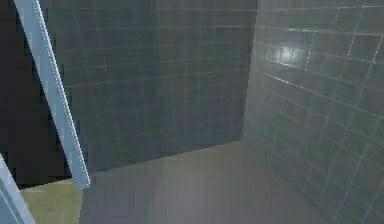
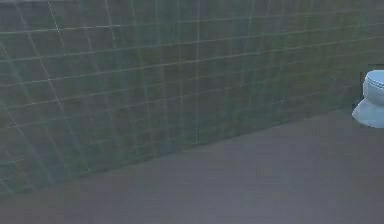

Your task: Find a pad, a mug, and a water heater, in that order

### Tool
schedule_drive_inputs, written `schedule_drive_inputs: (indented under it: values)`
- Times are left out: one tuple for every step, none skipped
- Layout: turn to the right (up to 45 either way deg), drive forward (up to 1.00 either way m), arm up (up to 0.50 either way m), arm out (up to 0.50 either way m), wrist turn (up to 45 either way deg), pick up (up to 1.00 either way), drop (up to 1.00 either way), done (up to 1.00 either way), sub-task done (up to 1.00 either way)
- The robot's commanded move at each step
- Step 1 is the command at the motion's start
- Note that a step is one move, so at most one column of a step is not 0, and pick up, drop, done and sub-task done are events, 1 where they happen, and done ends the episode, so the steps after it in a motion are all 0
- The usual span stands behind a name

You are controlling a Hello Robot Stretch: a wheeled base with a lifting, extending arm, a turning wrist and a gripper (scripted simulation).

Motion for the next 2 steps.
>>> schedule_drive_inputs:
  values:
    - [-21.0, 0.00, 0.00, 0.00, 0.0, 0.00, 0.00, 0.00, 0.00]
    - [0.0, 0.90, 0.00, 0.00, 0.0, 0.00, 0.00, 0.00, 0.00]
